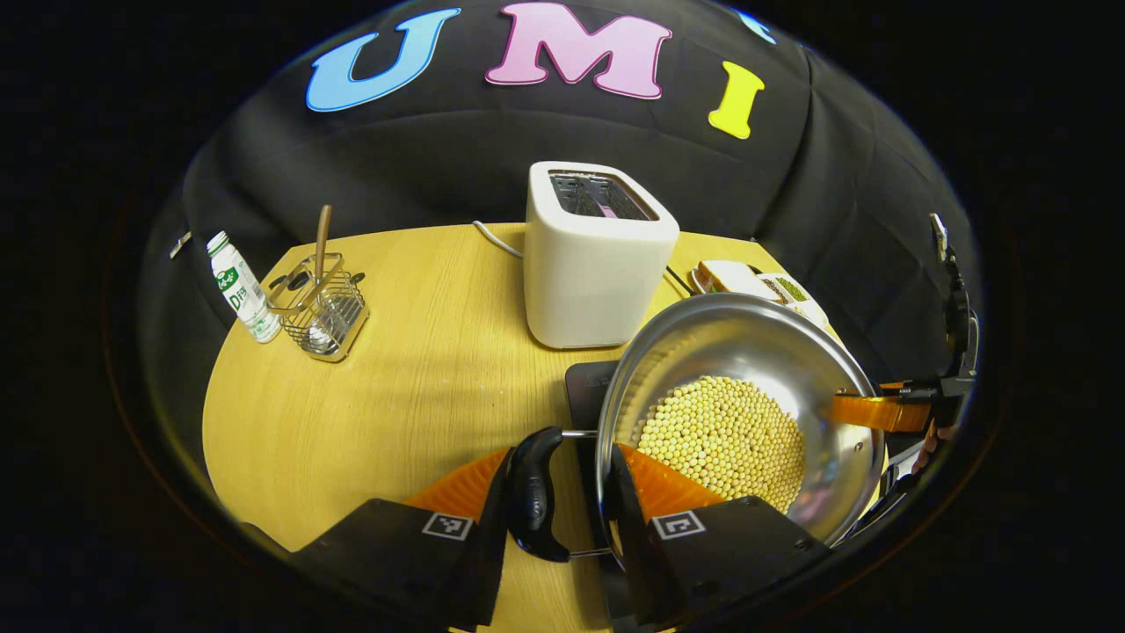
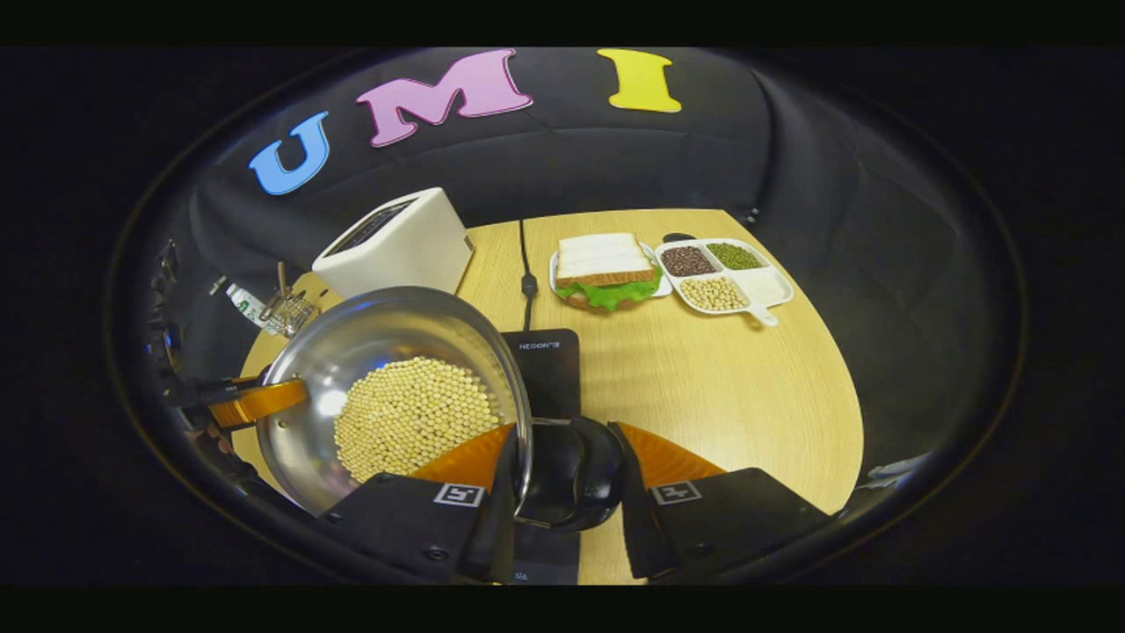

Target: First push the handle of the pot to place it horizontally, then grasp the pot with both hands and set it on the induction cooktop.

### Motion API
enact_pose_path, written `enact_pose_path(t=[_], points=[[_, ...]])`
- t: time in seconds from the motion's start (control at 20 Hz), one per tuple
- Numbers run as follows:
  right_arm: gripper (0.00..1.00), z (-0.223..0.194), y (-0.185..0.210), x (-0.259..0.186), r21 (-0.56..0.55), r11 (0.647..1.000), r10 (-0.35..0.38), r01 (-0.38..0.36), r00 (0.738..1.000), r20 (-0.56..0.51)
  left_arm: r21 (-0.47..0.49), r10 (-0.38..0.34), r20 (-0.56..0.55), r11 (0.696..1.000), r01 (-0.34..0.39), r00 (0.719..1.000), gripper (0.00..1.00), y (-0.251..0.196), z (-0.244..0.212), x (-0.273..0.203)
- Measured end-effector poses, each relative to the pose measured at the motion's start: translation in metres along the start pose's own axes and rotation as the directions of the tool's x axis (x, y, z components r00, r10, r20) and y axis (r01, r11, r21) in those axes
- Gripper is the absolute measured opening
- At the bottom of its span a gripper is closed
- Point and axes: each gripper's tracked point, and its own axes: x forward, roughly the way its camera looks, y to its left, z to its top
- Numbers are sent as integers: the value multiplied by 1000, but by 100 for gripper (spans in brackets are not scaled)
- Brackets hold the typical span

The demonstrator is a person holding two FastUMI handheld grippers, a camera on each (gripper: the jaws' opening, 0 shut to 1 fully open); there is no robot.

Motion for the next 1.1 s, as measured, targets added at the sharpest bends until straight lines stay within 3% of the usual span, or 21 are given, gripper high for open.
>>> enact_pose_path(t=[0.6, 0.75, 0.9, 0.95, 1.1], points=[[56, 0, -4, 2, 15, 1000, -3, 4, 1000, -3, -11, 1, -7, 1000, -1, 1000, 60, 0, 0, 2], [62, 4, 0, -3, 13, 1000, 1, -1, 1000, 12, -10, 12, -3, 1000, -12, 1000, 65, 2, 1, 0], [80, 6, 4, -6, 35, 999, 11, -12, 1000, 20, -10, 27, 58, 1000, -26, 998, 82, 2, 16, -7], [95, 8, 4, -6, 43, 999, 8, -9, 1000, 26, -14, 26, 58, 1000, -25, 998, 97, 2, 15, -11], [99, 14, 3, -14, 53, 999, -11, 8, 998, 59, -15, 38, 70, 999, -37, 997, 96, 6, 19, -19]])
